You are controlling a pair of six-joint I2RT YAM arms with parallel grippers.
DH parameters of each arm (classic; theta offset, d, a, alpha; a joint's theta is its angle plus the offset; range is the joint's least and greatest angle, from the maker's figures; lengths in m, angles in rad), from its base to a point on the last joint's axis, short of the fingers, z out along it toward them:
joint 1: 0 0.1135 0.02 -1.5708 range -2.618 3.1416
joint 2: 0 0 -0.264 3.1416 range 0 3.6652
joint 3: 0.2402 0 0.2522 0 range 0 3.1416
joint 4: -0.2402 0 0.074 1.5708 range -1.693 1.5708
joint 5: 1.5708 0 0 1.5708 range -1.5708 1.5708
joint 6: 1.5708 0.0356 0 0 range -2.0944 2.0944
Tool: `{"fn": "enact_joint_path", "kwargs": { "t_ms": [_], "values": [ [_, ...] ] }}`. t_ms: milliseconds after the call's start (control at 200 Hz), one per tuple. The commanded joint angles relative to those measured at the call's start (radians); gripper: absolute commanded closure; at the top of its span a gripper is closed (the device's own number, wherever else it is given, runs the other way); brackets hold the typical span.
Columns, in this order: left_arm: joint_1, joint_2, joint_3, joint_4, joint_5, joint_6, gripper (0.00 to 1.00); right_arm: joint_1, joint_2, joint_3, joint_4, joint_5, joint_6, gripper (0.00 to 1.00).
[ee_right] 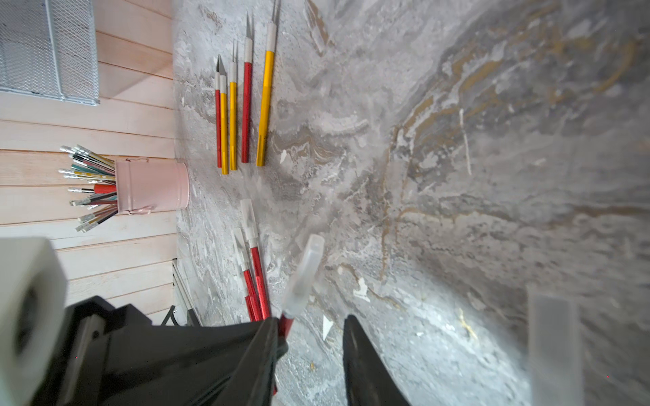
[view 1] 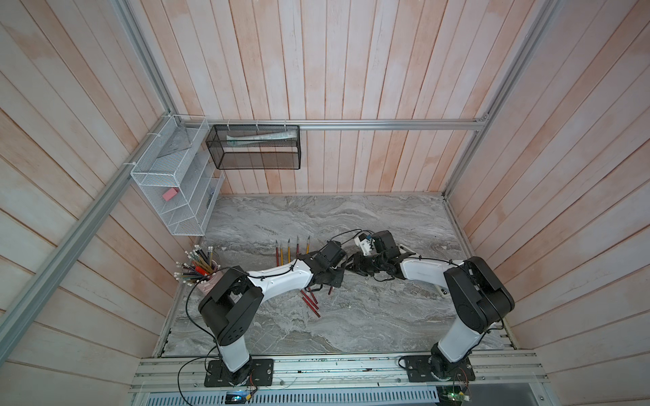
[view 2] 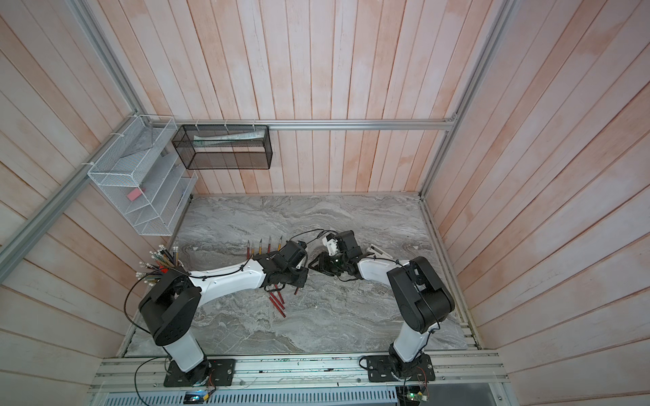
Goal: Remove protective caps from carving knives
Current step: Pick up the carving knife from the center of the board, then remove the protective sleeve from the carving knife.
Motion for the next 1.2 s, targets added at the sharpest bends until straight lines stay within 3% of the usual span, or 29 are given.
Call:
{"fn": "enact_joint_path", "kwargs": {
  "t_ms": [0,330,705,830,1040,1195],
  "values": [
    [-0.003,-0.023,-0.008,-0.013,0.014,0.014,1.0,-0.005,0.023,0.034,0.028,-0.027,0.015,0.66],
    [-0.003,-0.045,-0.006,-0.015,0.02,0.012,1.0,-0.005,0.085,0.066,0.035,-0.03,0.017,0.67],
    [-0.003,-0.048,-0.013,-0.013,0.028,0.012,1.0,-0.005,0.124,0.069,0.09,-0.056,0.051,0.86],
    [-0.004,-0.051,-0.012,-0.013,0.025,0.016,1.0,-0.004,0.13,0.063,0.121,-0.079,0.073,0.86],
    [-0.004,-0.049,-0.014,-0.012,0.022,0.017,1.0,-0.004,0.139,0.063,0.129,-0.089,0.082,0.72],
    [-0.004,-0.053,-0.013,-0.011,0.021,0.019,1.0,-0.004,0.148,0.056,0.15,-0.099,0.093,0.78]
  ]
}}
